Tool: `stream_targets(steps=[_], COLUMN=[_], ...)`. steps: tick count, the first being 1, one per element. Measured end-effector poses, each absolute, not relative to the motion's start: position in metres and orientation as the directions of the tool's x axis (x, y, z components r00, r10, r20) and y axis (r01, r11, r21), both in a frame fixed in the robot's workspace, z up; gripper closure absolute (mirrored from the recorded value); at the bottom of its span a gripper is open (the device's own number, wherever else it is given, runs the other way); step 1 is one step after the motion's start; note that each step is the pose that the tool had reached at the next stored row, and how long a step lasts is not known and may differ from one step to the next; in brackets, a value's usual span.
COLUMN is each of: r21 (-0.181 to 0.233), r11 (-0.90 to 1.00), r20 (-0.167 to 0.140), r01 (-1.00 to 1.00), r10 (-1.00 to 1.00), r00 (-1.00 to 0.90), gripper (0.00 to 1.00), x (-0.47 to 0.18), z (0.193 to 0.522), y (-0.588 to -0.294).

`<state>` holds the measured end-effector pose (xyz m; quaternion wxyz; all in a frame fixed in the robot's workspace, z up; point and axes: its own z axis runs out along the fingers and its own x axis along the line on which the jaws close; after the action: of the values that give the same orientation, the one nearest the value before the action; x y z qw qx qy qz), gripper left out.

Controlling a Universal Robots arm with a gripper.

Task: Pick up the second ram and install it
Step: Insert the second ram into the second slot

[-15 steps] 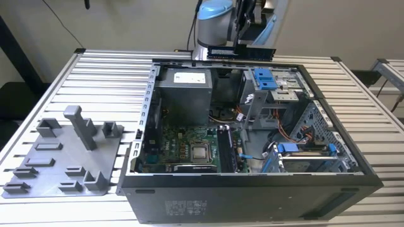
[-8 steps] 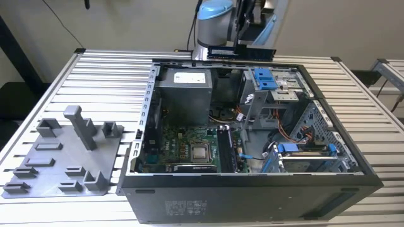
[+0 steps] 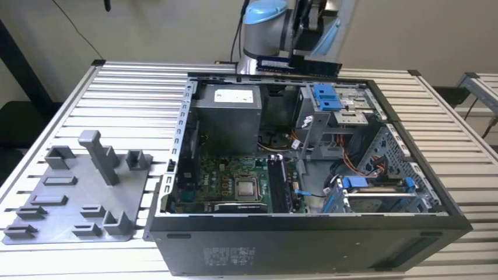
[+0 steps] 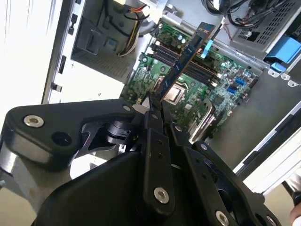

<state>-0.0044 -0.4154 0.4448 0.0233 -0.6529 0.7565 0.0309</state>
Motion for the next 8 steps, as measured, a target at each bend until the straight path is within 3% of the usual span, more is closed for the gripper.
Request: stream_targets(steps=[8], r21=[0.016], r11=[0.264], r20=[-0.075], r01=[-0.964], r10=[-0.961], r00=[-0.265], gripper=[0.86], x=[-0.0044], z=[0.444], y=[-0.4154])
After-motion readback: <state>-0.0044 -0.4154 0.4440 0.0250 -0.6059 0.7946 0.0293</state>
